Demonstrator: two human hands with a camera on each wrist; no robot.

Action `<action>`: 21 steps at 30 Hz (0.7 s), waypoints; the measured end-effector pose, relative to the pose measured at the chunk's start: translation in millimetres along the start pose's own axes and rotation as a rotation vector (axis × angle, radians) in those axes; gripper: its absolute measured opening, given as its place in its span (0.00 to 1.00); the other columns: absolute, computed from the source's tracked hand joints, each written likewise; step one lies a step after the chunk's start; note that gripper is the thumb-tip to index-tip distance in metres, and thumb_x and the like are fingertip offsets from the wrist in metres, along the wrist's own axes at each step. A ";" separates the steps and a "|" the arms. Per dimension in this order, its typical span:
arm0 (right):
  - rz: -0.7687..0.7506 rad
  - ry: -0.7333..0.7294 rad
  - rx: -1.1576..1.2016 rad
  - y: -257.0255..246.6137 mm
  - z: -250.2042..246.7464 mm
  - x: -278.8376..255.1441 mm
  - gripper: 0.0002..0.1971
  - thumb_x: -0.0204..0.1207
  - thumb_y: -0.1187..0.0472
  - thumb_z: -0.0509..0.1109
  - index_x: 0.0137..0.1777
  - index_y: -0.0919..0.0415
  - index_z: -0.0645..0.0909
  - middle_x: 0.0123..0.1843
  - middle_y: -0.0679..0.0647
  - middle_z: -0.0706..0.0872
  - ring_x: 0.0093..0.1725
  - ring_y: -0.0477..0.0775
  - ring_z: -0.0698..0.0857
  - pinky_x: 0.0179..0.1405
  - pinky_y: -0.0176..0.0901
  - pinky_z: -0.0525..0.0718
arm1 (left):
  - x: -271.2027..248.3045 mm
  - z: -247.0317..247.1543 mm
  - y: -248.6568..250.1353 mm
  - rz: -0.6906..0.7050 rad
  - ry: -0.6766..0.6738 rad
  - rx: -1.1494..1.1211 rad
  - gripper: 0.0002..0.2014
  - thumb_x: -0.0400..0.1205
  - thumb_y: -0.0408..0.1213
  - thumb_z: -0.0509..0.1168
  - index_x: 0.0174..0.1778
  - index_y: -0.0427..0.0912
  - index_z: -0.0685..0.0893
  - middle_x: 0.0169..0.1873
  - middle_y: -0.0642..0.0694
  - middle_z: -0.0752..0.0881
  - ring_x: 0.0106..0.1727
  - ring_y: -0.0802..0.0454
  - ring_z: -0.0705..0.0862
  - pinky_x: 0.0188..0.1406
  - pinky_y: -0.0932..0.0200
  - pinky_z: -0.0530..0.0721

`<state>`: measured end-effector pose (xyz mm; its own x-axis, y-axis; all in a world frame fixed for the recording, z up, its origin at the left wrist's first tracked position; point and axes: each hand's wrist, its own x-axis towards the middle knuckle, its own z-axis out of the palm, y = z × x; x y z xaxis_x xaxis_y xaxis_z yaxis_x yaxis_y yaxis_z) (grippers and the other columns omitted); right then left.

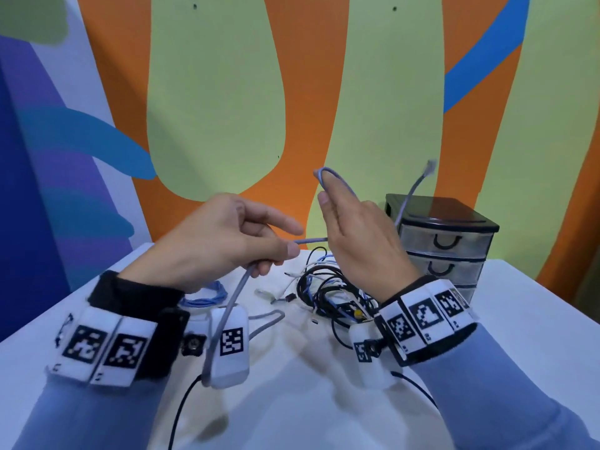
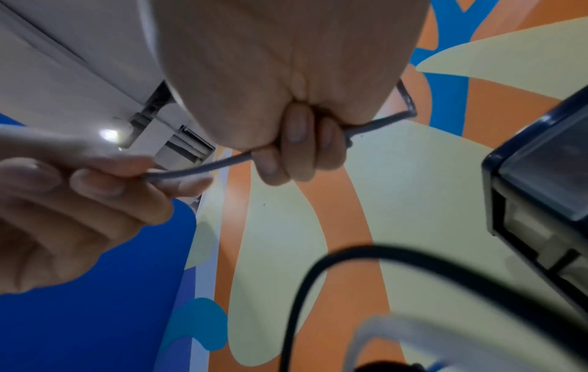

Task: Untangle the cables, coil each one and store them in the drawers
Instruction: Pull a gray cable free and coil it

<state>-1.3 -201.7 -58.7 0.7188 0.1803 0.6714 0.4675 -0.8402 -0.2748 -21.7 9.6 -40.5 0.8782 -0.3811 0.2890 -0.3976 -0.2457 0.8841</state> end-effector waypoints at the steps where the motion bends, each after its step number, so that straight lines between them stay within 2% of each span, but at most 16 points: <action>1: 0.021 -0.007 -0.020 1.1 -3.5 -1.1 0.20 0.95 0.49 0.49 0.83 0.47 0.67 0.28 0.50 0.76 0.33 0.67 0.79 0.33 0.56 0.66 | -1.8 -5.1 0.5 0.004 -0.020 -0.036 0.16 0.72 0.30 0.84 0.56 0.39 0.96 0.32 0.36 0.89 0.28 0.48 0.81 0.29 0.63 0.81; 3: 0.040 -0.011 -0.047 2.9 -7.7 -1.7 0.21 0.95 0.47 0.47 0.84 0.44 0.67 0.29 0.50 0.77 0.35 0.65 0.80 0.34 0.56 0.68 | -3.8 -13.5 -0.7 0.018 -0.045 -0.109 0.21 0.68 0.27 0.86 0.57 0.41 0.96 0.38 0.33 0.89 0.31 0.47 0.82 0.33 0.63 0.83; 5: 0.031 -0.017 -0.120 3.2 -8.0 -1.1 0.22 0.95 0.46 0.46 0.85 0.42 0.65 0.32 0.50 0.81 0.37 0.66 0.82 0.35 0.56 0.72 | -2.7 -15.8 -3.1 0.047 -0.023 -0.129 0.20 0.68 0.27 0.82 0.57 0.41 0.96 0.40 0.29 0.89 0.33 0.46 0.82 0.34 0.63 0.83; 6: 0.018 -0.023 -0.158 3.6 -7.5 -1.1 0.22 0.94 0.45 0.45 0.85 0.41 0.65 0.35 0.51 0.84 0.40 0.67 0.83 0.37 0.57 0.74 | -1.2 -15.2 -4.8 0.066 0.012 -0.106 0.19 0.68 0.26 0.82 0.55 0.40 0.97 0.40 0.27 0.89 0.34 0.45 0.81 0.34 0.63 0.83; 8: 0.012 -0.077 -0.106 2.9 -8.0 -3.9 0.20 0.94 0.43 0.47 0.78 0.40 0.73 0.42 0.50 0.89 0.47 0.64 0.86 0.45 0.57 0.80 | 3.0 -13.2 -9.4 0.128 0.124 -0.027 0.15 0.71 0.23 0.84 0.52 0.40 0.97 0.39 0.29 0.91 0.33 0.46 0.83 0.34 0.64 0.84; 9: 0.028 -0.136 0.003 3.1 -8.0 -5.3 0.19 0.94 0.42 0.48 0.72 0.40 0.79 0.44 0.47 0.89 0.48 0.58 0.87 0.49 0.56 0.81 | 5.4 -13.0 -11.7 0.164 0.190 0.007 0.12 0.74 0.23 0.82 0.50 0.40 0.97 0.38 0.32 0.92 0.33 0.48 0.84 0.35 0.64 0.85; 10: 0.050 -0.206 0.147 3.4 -6.9 -6.8 0.19 0.94 0.41 0.50 0.64 0.43 0.83 0.41 0.43 0.88 0.45 0.50 0.86 0.48 0.54 0.82 | 8.5 -13.1 -14.8 0.197 0.251 0.042 0.10 0.76 0.23 0.81 0.49 0.40 0.97 0.38 0.35 0.94 0.33 0.50 0.86 0.36 0.65 0.86; 11: 0.068 -0.268 0.299 4.1 -5.3 -8.0 0.20 0.93 0.42 0.53 0.57 0.46 0.86 0.35 0.41 0.84 0.37 0.43 0.81 0.41 0.51 0.79 | 12.2 -12.7 -19.0 0.234 0.309 0.085 0.09 0.77 0.24 0.80 0.49 0.40 0.96 0.38 0.38 0.95 0.33 0.52 0.88 0.38 0.64 0.87; 12: 0.073 -0.306 0.437 4.4 -3.9 -9.2 0.21 0.94 0.44 0.55 0.51 0.51 0.86 0.29 0.41 0.76 0.29 0.41 0.74 0.32 0.47 0.71 | 16.5 -11.9 -24.3 0.280 0.374 0.146 0.08 0.79 0.25 0.80 0.50 0.40 0.96 0.37 0.41 0.95 0.33 0.54 0.89 0.39 0.63 0.89; 14: 0.062 -0.332 0.696 1.3 -4.1 -9.4 0.21 0.95 0.49 0.56 0.43 0.56 0.81 0.27 0.44 0.67 0.25 0.44 0.62 0.27 0.39 0.61 | 25.7 -9.7 -36.3 0.373 0.555 0.301 0.05 0.82 0.28 0.78 0.50 0.42 0.96 0.34 0.46 0.93 0.32 0.55 0.89 0.40 0.58 0.91; 16: 0.059 -0.325 0.948 -2.7 -8.5 -8.4 0.19 0.96 0.54 0.55 0.43 0.58 0.76 0.25 0.45 0.64 0.25 0.45 0.59 0.24 0.35 0.58 | 32.5 -4.6 -45.6 0.445 0.690 0.388 0.05 0.87 0.34 0.74 0.53 0.45 0.96 0.32 0.50 0.91 0.27 0.54 0.87 0.33 0.56 0.89; 17: 0.076 -0.324 1.067 -4.8 -11.6 -8.0 0.18 0.96 0.55 0.54 0.43 0.58 0.75 0.24 0.45 0.63 0.25 0.46 0.57 0.23 0.35 0.56 | 34.3 -0.8 -46.9 0.459 0.713 0.401 0.06 0.89 0.37 0.72 0.53 0.46 0.95 0.29 0.51 0.89 0.24 0.53 0.84 0.29 0.56 0.86; 19: 0.137 -0.334 1.290 -8.5 -17.3 -8.7 0.17 0.95 0.54 0.53 0.46 0.59 0.76 0.22 0.45 0.60 0.23 0.46 0.54 0.22 0.37 0.51 | 38.1 8.5 -48.7 0.437 0.681 0.459 0.08 0.91 0.42 0.69 0.52 0.47 0.93 0.25 0.50 0.84 0.23 0.50 0.80 0.30 0.50 0.83; 21: 0.165 -0.337 1.494 -10.2 -18.8 -9.6 0.17 0.94 0.54 0.54 0.55 0.62 0.81 0.20 0.46 0.61 0.19 0.45 0.54 0.22 0.41 0.48 | 40.6 18.4 -47.8 0.345 0.570 0.553 0.10 0.93 0.47 0.64 0.53 0.48 0.88 0.27 0.47 0.82 0.31 0.42 0.80 0.36 0.42 0.82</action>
<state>-22.7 -204.5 -49.4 0.7955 0.4165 0.4402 0.2984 0.3630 -0.8827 28.1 -10.5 -77.8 0.6251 -0.0454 0.7792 -0.6087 -0.6532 0.4503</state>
